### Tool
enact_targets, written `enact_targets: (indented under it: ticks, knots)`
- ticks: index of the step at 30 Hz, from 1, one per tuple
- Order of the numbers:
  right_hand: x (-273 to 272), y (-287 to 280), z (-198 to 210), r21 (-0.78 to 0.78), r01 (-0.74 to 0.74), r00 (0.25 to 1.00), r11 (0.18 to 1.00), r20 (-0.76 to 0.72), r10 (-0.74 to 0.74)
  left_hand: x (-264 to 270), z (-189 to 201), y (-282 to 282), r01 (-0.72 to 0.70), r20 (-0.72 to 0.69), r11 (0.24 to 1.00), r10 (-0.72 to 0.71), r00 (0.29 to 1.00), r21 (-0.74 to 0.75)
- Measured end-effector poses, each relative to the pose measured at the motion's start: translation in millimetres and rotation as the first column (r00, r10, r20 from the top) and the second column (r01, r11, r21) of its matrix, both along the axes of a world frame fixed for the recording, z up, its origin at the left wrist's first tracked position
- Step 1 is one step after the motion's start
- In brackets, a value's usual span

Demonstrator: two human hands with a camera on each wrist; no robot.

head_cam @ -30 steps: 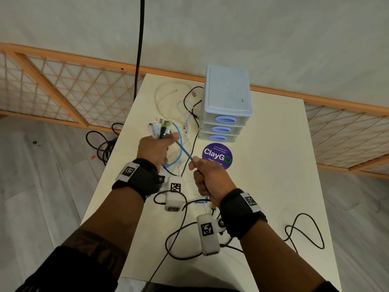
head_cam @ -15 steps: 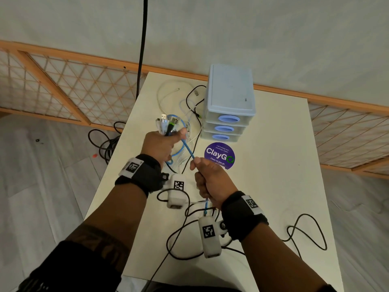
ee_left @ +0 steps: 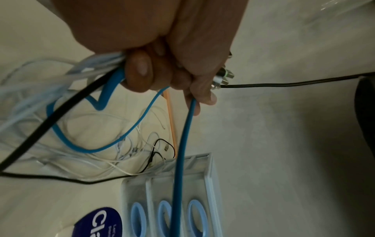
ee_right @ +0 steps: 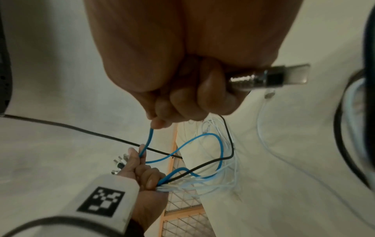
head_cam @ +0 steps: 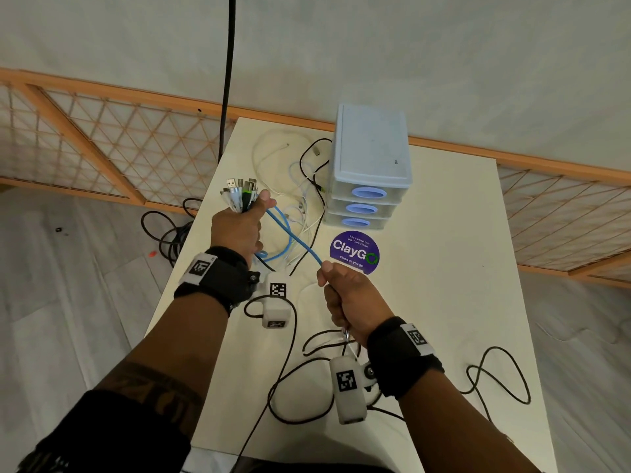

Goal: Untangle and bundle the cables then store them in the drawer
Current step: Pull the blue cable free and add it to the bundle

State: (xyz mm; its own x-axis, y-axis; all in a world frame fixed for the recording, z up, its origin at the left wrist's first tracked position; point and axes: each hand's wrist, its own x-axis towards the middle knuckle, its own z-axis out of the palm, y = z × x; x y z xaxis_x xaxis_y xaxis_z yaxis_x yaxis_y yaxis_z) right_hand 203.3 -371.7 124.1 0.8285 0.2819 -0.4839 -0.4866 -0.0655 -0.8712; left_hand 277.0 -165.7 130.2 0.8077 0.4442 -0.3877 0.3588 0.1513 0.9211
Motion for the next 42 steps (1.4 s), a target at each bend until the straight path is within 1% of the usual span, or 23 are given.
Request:
enact_targets:
  ticks: [4,5,6,7,8,11,13,16,19,22,25,26,27,28,30,31,32,33,34,35,36,38,42]
  knots:
    - [-1.1,1.1,-2.0,0.016,-0.064,0.998,0.998,-0.027,0.064,1.7,-0.9,4.0,-0.014,0.016,0.999,0.014,1.000,-0.031]
    - [-0.5,0.5,-6.9,-0.089,-0.101,0.994,0.991,0.041,0.105,2.4,1.0,5.7,0.007,0.012,0.999,-0.007,1.000,-0.032]
    - [0.5,-1.4,-13.4,-0.260,-0.134,0.975,0.956,0.139,0.175,2.7,3.2,7.2,0.035,0.003,0.999,-0.034,0.999,-0.032]
    - [2.4,-4.0,-19.4,-0.419,-0.136,0.946,0.898,0.215,0.244,2.4,6.0,8.5,0.058,-0.008,0.998,-0.058,0.998,-0.030]
    - [4.2,-6.2,-24.6,-0.512,-0.100,0.932,0.853,0.253,0.261,1.7,8.5,9.9,0.065,-0.019,0.998,-0.066,0.998,-0.021]
    - [13.7,-7.2,-26.6,-0.562,-0.005,0.953,0.827,0.247,0.173,-2.1,14.1,15.2,0.001,-0.028,1.000,-0.001,1.000,0.028]
    - [25.9,-1.6,-20.4,-0.597,-0.041,0.953,0.801,0.217,0.211,-6.9,16.6,16.8,-0.023,0.001,0.999,0.023,1.000,0.037]
    - [56.8,15.0,-7.7,-0.620,-0.114,0.946,0.776,0.171,0.276,-16.7,20.0,14.8,0.050,0.085,0.998,-0.047,0.995,-0.026]
    - [99.2,37.3,14.4,-0.662,-0.039,0.912,0.749,0.282,0.297,-26.6,19.6,12.1,0.143,0.134,0.986,-0.130,0.982,-0.090]
    - [134.0,51.2,34.1,-0.554,0.002,0.901,0.833,0.362,0.239,-32.4,14.5,10.6,0.165,0.138,0.978,-0.148,0.979,-0.126]
    - [127.8,44.1,35.7,-0.562,0.052,0.914,0.826,0.360,0.187,-34.9,11.1,9.7,0.135,0.146,0.963,-0.103,0.984,-0.233]
    - [115.6,40.8,33.5,-0.553,0.008,0.932,0.833,0.306,0.194,-35.4,10.4,9.3,0.135,0.159,0.950,-0.092,0.983,-0.283]
    - [97.9,39.3,31.9,-0.507,-0.089,0.957,0.857,0.194,0.214,-36.0,9.6,8.6,0.145,0.177,0.933,-0.090,0.980,-0.329]
    - [78.9,39.8,29.8,-0.436,-0.226,0.964,0.871,0.028,0.264,-36.1,8.5,7.7,0.163,0.197,0.914,-0.094,0.976,-0.371]
    - [47.2,44.3,22.0,-0.245,-0.453,0.877,0.857,-0.293,0.379,-36.6,5.8,4.4,0.212,0.236,0.870,-0.114,0.965,-0.445]
    - [37.6,47.8,15.2,-0.113,-0.478,0.830,0.871,-0.384,0.405,-37.1,4.9,1.9,0.232,0.255,0.850,-0.120,0.960,-0.473]
    - [34.1,51.0,5.5,0.048,-0.438,0.798,0.898,-0.440,0.413,-37.6,3.7,-0.3,0.249,0.271,0.833,-0.124,0.955,-0.494]
    - [34.3,53.7,-2.8,0.209,-0.345,0.780,0.915,-0.478,0.403,-38.2,2.3,-1.7,0.263,0.279,0.820,-0.132,0.951,-0.508]
    - [38.4,56.0,-10.2,0.333,-0.217,0.779,0.918,-0.508,0.368,-39.2,1.3,-2.4,0.275,0.278,0.808,-0.145,0.950,-0.521]
    - [45.0,58.9,-15.0,0.394,-0.087,0.789,0.915,-0.534,0.305,-41.2,0.4,-1.9,0.282,0.267,0.798,-0.158,0.951,-0.533]
    - [53.0,62.9,-18.1,0.397,0.006,0.797,0.918,-0.556,0.235,-44.0,0.2,-1.2,0.284,0.251,0.792,-0.171,0.953,-0.540]
    - [68.5,71.1,-17.1,0.361,0.084,0.812,0.929,-0.565,0.146,-49.6,-2.3,-0.9,0.280,0.213,0.803,-0.195,0.958,-0.526]
    - [100.1,86.8,-3.2,0.241,0.108,0.860,0.965,-0.509,0.030,-61.8,-8.3,-2.0,0.326,0.151,0.878,-0.290,0.945,-0.351]
